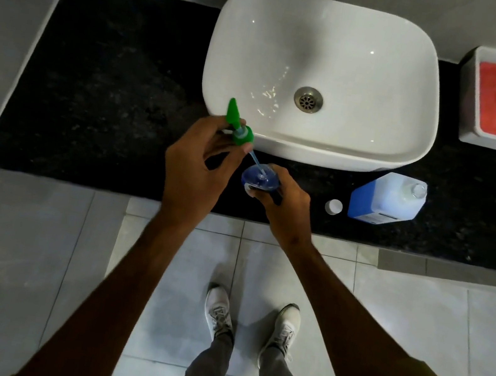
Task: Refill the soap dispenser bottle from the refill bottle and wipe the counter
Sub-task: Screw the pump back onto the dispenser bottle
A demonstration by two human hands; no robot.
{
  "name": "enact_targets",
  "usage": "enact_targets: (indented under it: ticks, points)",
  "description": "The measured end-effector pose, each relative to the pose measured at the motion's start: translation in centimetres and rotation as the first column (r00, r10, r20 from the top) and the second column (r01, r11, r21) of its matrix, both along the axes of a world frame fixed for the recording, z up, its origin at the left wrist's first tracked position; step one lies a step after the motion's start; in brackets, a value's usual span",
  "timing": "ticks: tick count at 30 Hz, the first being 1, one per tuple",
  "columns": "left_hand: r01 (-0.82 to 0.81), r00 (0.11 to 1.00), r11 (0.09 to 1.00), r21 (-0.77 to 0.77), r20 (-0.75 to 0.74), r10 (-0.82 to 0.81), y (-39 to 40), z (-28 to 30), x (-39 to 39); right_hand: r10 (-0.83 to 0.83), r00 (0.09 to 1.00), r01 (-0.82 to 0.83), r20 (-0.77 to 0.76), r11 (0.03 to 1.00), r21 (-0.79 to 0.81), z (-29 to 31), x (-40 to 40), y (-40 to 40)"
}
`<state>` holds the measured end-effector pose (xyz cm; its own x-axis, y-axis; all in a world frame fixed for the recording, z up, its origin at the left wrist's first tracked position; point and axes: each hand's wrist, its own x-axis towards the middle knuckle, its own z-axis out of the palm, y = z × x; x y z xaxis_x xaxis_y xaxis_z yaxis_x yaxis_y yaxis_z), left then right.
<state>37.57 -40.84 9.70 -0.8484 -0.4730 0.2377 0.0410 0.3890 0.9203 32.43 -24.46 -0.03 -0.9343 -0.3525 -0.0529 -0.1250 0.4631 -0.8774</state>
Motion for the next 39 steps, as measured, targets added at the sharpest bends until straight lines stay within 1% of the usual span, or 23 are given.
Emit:
enact_targets:
  ticks: [4, 8, 11, 15, 17, 19, 20, 21, 22, 24, 25, 26, 29, 30, 31, 34, 35, 37, 39]
  points:
    - [0.085, 0.995, 0.990, -0.109, 0.071, -0.077, 1.9, -1.8, -0.1, 0.003, 1.000, -0.002, -0.027, 1.000, 0.013, -0.1, 0.0, 0.0]
    - [0.080, 0.992, 0.986, -0.148, 0.106, -0.065, 3.1, -3.0, -0.4, 0.041, 0.998, -0.040, -0.048, 0.999, 0.016, -0.1, -0.3, 0.2]
    - [0.125, 0.983, 0.975, -0.184, 0.159, -0.096, 3.4, -4.0, -0.7, 0.045, 0.998, -0.045, -0.049, 0.999, 0.000, 0.0, -0.5, 0.3]
    - [0.111, 0.972, 0.983, -0.144, 0.221, -0.077, 3.6, -5.2, -0.3, 0.048, 0.998, -0.048, -0.039, 0.999, 0.006, 0.0, -0.3, 0.3]
    - [0.135, 0.966, 0.985, -0.105, 0.236, -0.108, 3.6, -5.5, -0.3, 0.042, 0.999, -0.041, -0.035, 0.999, 0.016, 0.0, -0.4, 0.3]
    - [0.183, 0.955, 0.983, 0.026, 0.230, -0.184, 3.6, -5.6, -0.4, 0.041, 0.999, -0.040, -0.031, 0.999, 0.012, 0.1, -0.4, 0.3]
    - [0.189, 0.951, 0.976, 0.108, 0.227, -0.209, 3.8, -5.7, -0.4, 0.041, 0.998, -0.041, -0.036, 0.999, 0.003, 0.2, -0.3, 0.3]
    - [0.173, 0.952, 0.973, 0.156, 0.228, -0.206, 4.0, -5.8, -0.4, 0.039, 0.998, -0.040, -0.045, 0.999, -0.007, 0.2, -0.3, 0.4]
    - [0.130, 0.958, 0.979, 0.160, 0.235, -0.165, 4.2, -5.9, -0.5, 0.034, 0.998, -0.035, -0.051, 0.999, -0.017, 0.3, -0.3, 0.4]
    - [0.026, 0.968, 0.997, 0.072, 0.246, -0.043, 4.4, -6.3, -0.8, 0.029, 0.999, -0.030, -0.040, 0.999, -0.031, 0.4, -0.2, 0.4]
    - [0.004, 0.968, 0.999, 0.039, 0.250, -0.014, 4.3, -6.3, -0.9, 0.032, 0.999, -0.033, -0.034, 0.999, -0.034, 0.4, -0.1, 0.4]
    - [0.013, 0.968, 0.999, 0.039, 0.249, -0.023, 4.0, -6.4, -0.9, 0.034, 0.999, -0.034, -0.031, 0.999, -0.029, 0.5, -0.2, 0.4]
    - [0.121, 0.961, 0.984, 0.130, 0.234, -0.149, 3.1, -6.3, -0.6, 0.019, 0.999, -0.020, -0.030, 0.999, -0.028, 0.7, -0.4, 0.2]
    - [0.147, 0.957, 0.979, 0.137, 0.231, -0.176, 2.8, -6.3, -0.5, 0.019, 1.000, -0.020, -0.025, 0.999, -0.035, 0.8, -0.5, 0.2]
    - [0.152, 0.956, 0.980, 0.127, 0.233, -0.178, 2.7, -6.3, -0.4, 0.024, 1.000, -0.025, -0.019, 0.999, -0.032, 0.8, -0.5, 0.1]
    - [0.094, 0.961, 0.995, 0.039, 0.256, -0.101, 2.9, -6.3, -0.7, 0.035, 0.999, -0.035, -0.004, 0.999, -0.010, 0.7, -0.4, 0.0]
    - [0.088, 0.962, 0.995, 0.034, 0.257, -0.094, 2.9, -6.2, -0.9, 0.030, 1.000, -0.030, -0.003, 0.999, -0.012, 0.7, -0.4, -0.1]
    - [0.118, 0.960, 0.992, 0.050, 0.249, -0.127, 2.6, -6.0, -1.2, 0.021, 1.000, -0.021, -0.008, 1.000, -0.017, 0.8, -0.4, -0.2]
    - [0.182, 0.947, 0.977, 0.114, 0.247, -0.206, 2.4, -5.9, -1.3, 0.023, 1.000, -0.024, -0.017, 1.000, -0.014, 0.8, -0.4, -0.2]
